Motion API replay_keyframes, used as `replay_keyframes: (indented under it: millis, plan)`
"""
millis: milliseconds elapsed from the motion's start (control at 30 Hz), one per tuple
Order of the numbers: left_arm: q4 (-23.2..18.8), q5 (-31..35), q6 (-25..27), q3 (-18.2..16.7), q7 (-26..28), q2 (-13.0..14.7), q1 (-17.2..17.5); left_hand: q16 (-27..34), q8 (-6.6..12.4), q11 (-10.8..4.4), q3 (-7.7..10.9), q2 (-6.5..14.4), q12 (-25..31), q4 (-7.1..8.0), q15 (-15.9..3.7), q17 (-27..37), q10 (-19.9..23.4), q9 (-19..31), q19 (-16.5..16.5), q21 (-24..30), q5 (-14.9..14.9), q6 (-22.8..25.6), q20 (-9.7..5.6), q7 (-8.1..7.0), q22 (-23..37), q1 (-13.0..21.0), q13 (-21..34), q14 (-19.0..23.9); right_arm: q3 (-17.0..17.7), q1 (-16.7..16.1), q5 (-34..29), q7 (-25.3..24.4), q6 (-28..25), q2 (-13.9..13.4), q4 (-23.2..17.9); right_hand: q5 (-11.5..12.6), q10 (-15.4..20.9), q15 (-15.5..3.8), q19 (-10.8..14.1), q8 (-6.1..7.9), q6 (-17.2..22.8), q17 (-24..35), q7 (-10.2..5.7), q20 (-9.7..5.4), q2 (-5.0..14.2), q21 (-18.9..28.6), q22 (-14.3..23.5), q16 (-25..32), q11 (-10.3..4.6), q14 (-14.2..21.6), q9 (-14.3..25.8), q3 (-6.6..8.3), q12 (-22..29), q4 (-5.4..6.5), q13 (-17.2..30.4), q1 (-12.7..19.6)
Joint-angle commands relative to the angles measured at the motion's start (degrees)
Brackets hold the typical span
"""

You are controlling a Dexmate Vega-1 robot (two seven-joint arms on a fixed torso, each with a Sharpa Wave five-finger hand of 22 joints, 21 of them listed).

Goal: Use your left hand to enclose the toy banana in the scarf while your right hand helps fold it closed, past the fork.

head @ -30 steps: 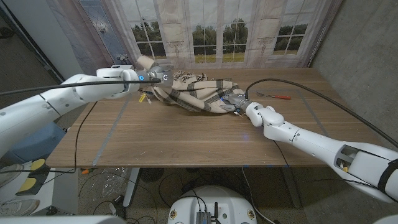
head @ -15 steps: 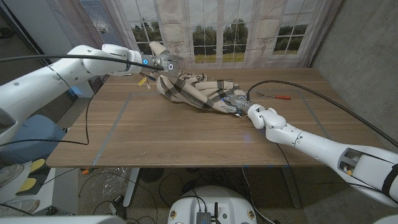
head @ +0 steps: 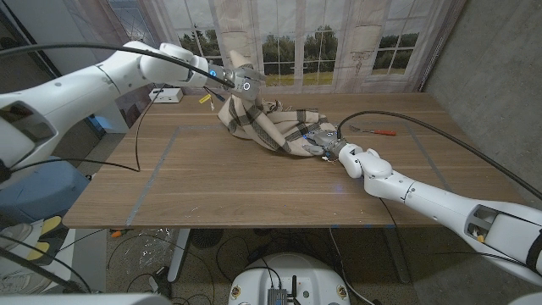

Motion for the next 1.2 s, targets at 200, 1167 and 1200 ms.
replay_keyframes:
  millis: [200, 1167, 1200]
  plan:
    - [17.8, 1.6, 6.84, 15.1, 10.9, -11.86, -11.56, 0.88, 0.24, -0.24, 0.37, -0.34, -0.15, 0.02, -8.05, 15.2, 0.19, 0.09, -0.38, 0.84, 0.04, -0.09, -5.7, -0.42, -0.13, -0.56, 0.68, 2.27, 0.52, -1.13, -2.18, 3.85, 1.45, -1.35, -2.2, 0.2, -0.35, -1.22, -0.21, 0.54, 0.4, 0.14, 0.02, 0.0, -0.22, -0.36, -0.02, -0.11, -0.09, -0.51, 0.74, 0.21, 0.08, -2.36, 0.11, 1.6]
    - [68.65, -10.33, 24.68, 35.95, 25.0, -48.75, -15.84, 0.17, 0.25, -0.33, 0.79, -0.41, -0.53, 0.08, -8.08, 15.94, 0.0, -0.07, -1.25, 1.91, 0.21, -0.38, -5.7, -0.92, -0.71, -1.12, 1.74, 2.55, 2.12, -1.81, -2.79, 3.65, 2.85, -1.14, -1.92, 0.07, -0.5, -0.95, -0.23, 0.63, 0.38, 0.2, 0.08, 0.1, -0.02, -0.92, 0.01, 0.05, -0.03, -0.7, 0.78, -0.13, 0.18, -2.7, 0.13, 1.76]
    - [68.67, -9.75, 24.6, 35.34, 23.88, -49.11, -15.66, 0.16, 0.25, -0.33, 0.8, -0.42, -0.55, 0.07, -8.08, 15.95, -0.03, -0.07, -1.27, 1.94, 0.23, -0.39, -5.7, -0.96, -0.72, -1.13, 1.76, 2.56, 2.11, -1.75, -2.81, 3.6, 2.9, -1.07, -1.78, 0.07, -0.49, -0.95, -0.23, 0.64, 0.41, 0.2, 0.08, 0.09, -0.01, -0.94, 0.01, 0.05, -0.03, -0.71, 0.78, -0.14, 0.19, -2.71, 0.13, 1.76]
